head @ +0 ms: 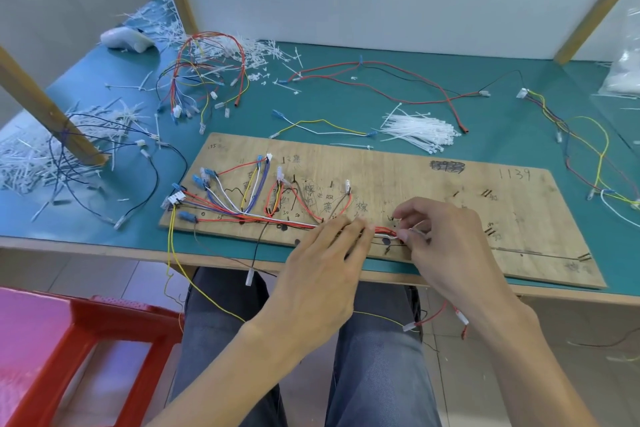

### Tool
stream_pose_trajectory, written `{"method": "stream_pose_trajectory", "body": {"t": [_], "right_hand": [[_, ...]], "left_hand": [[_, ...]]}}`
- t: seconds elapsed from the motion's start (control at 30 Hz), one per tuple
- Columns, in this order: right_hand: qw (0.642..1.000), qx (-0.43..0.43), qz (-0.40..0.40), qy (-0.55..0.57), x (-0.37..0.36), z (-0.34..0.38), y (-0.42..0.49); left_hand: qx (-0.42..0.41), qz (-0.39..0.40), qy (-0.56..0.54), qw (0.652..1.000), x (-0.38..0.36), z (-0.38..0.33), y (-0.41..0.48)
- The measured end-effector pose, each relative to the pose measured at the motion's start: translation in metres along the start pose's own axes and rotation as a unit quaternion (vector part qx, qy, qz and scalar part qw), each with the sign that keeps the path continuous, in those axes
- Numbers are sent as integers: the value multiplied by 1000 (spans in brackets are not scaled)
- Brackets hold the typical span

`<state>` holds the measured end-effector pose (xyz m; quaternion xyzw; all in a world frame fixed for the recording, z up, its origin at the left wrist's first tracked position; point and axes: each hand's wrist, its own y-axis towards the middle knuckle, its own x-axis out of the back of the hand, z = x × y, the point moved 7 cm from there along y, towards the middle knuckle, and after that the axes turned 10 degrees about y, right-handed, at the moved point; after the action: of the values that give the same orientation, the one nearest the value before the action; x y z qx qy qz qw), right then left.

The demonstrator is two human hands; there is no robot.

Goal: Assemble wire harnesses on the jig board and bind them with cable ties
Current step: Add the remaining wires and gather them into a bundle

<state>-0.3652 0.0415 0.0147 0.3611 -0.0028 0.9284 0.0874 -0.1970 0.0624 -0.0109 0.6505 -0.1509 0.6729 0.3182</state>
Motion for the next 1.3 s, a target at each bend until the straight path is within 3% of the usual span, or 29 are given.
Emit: {"method": "stream_pose_trajectory", "body": {"t": [0.27, 0.37, 0.47, 0.57, 0.67, 1.13, 1.3], "right_hand": [[999, 40, 0, 11, -3, 1, -4], [999, 37, 7, 6, -6, -2, -3], [999, 38, 6, 4, -7, -3, -4], [999, 48, -3, 3, -8, -3, -4], [998, 56, -10, -9, -9, -4, -6], [994, 102, 12, 23, -4, -2, -9], [993, 102, 61, 11, -3, 0, -4]], "left_hand": [[33, -81, -44, 995, 10, 13, -4], [85, -107, -99, 986, 20, 39, 4], [134, -55, -147, 978, 17, 72, 15], [121, 3, -170, 978, 9, 87, 24], [118, 0, -177, 977, 9, 91, 28], [101, -126, -199, 967, 13, 93, 4], [50, -145, -127, 980, 10, 83, 0]]}}
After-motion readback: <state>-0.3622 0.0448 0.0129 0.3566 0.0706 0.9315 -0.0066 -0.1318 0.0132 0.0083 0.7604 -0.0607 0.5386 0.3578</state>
